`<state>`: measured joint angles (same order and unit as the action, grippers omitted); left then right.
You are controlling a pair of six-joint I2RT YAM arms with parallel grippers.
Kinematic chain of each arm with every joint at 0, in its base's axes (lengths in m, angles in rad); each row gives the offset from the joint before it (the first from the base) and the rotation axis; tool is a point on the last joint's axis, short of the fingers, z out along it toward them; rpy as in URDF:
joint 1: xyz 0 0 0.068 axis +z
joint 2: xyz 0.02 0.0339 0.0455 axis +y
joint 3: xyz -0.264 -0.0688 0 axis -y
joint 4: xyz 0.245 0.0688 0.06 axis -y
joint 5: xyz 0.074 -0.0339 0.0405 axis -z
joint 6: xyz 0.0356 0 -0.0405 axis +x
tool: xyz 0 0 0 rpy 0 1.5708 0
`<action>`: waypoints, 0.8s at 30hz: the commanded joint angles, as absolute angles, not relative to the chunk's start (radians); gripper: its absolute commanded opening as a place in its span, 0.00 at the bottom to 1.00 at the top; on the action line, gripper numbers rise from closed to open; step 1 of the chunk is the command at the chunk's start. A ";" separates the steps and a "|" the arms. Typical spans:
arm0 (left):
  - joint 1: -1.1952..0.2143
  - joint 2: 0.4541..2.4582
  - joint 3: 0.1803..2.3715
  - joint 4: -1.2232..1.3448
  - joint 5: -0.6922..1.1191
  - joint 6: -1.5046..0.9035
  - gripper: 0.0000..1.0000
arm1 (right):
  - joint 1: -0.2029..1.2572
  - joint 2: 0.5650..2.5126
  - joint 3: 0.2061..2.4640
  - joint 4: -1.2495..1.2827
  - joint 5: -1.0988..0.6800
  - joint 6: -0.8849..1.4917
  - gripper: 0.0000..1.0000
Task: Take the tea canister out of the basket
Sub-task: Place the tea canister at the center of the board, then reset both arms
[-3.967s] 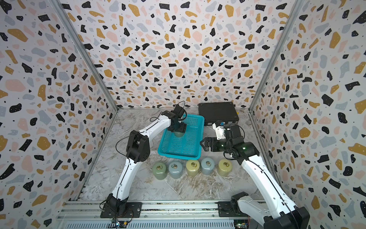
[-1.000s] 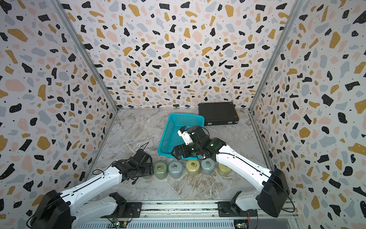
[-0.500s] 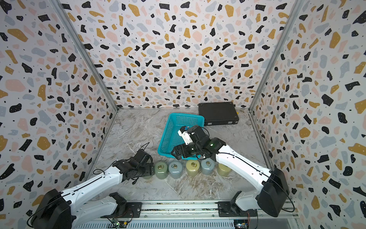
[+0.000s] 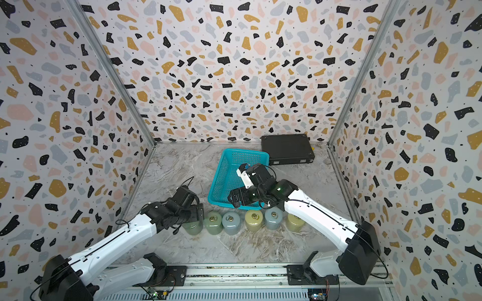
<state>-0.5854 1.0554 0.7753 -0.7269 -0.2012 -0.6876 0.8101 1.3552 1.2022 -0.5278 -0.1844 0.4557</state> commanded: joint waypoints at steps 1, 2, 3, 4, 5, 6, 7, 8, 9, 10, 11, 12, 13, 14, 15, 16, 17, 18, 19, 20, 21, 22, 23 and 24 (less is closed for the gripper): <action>-0.585 1.045 0.885 -0.792 -0.269 -0.638 1.00 | 0.810 1.311 1.253 -0.614 0.007 0.445 0.99; -0.583 1.048 0.914 -0.802 -0.285 -0.628 1.00 | 0.806 1.303 1.253 -0.625 0.058 0.444 0.99; -0.580 1.051 0.948 -0.812 -0.300 -0.615 1.00 | 0.800 1.289 1.250 -0.634 0.112 0.443 0.99; -0.575 1.054 0.980 -0.816 -0.311 -0.600 1.00 | 0.791 1.274 1.245 -0.636 0.166 0.440 0.99; -0.570 1.059 1.005 -0.820 -0.320 -0.587 1.00 | 0.782 1.261 1.236 -0.637 0.212 0.438 0.99; -0.564 1.068 1.031 -0.825 -0.338 -0.579 0.99 | 0.770 1.247 1.227 -0.636 0.260 0.433 0.99; -0.556 1.077 1.059 -0.831 -0.348 -0.572 1.00 | 0.759 1.236 1.218 -0.636 0.298 0.426 0.99; -0.545 1.088 1.084 -0.833 -0.354 -0.560 1.00 | 0.746 1.226 1.204 -0.635 0.345 0.416 0.99; -0.533 1.099 1.106 -0.832 -0.362 -0.549 0.99 | 0.732 1.214 1.187 -0.632 0.399 0.409 0.99; -0.522 1.110 1.122 -0.832 -0.376 -0.545 0.99 | 0.719 1.205 1.173 -0.629 0.446 0.404 0.99; -0.510 1.122 1.137 -0.829 -0.391 -0.531 1.00 | 0.701 1.197 1.156 -0.626 0.495 0.393 0.99; -0.499 1.130 1.146 -0.822 -0.415 -0.518 0.99 | 0.682 1.189 1.139 -0.627 0.545 0.382 0.99; -0.487 1.138 1.151 -0.815 -0.435 -0.508 1.00 | 0.667 1.184 1.123 -0.621 0.587 0.369 0.99; -0.470 1.147 1.152 -0.800 -0.445 -0.487 1.00 | 0.653 1.174 1.094 -0.592 0.639 0.337 0.99; -0.453 1.153 1.147 -0.780 -0.461 -0.474 1.00 | 0.639 1.159 1.048 -0.528 0.706 0.288 0.99; -0.432 1.158 1.137 -0.759 -0.468 -0.467 1.00 | 0.627 1.146 1.006 -0.475 0.748 0.256 0.99; -0.404 1.160 1.122 -0.736 -0.467 -0.467 0.99 | 0.605 1.134 0.959 -0.404 0.790 0.224 0.99; -0.372 1.161 1.103 -0.706 -0.452 -0.468 1.00 | 0.579 1.123 0.917 -0.353 0.832 0.213 0.99; -0.337 1.161 1.084 -0.679 -0.435 -0.470 1.00 | 0.553 1.119 0.887 -0.326 0.864 0.217 0.99; -0.297 1.162 1.062 -0.648 -0.404 -0.470 0.99 | 0.518 1.116 0.854 -0.286 0.890 0.218 0.99; -0.266 1.166 1.042 -0.623 -0.385 -0.469 1.00 | 0.489 1.117 0.826 -0.247 0.909 0.213 0.99; -0.226 1.175 1.020 -0.601 -0.384 -0.478 1.00 | 0.456 1.121 0.795 -0.203 0.921 0.208 0.99; -0.192 1.187 0.999 -0.579 -0.385 -0.482 1.00 | 0.425 1.132 0.763 -0.153 0.921 0.189 0.99; -0.164 1.199 0.978 -0.557 -0.387 -0.483 0.99 | 0.398 1.150 0.738 -0.108 0.912 0.177 0.99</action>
<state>-0.2207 1.1744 1.0260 -0.6518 -0.3973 -0.4900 0.4484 1.1454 0.7727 -0.2882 0.8093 0.2325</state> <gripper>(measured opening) 0.995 0.992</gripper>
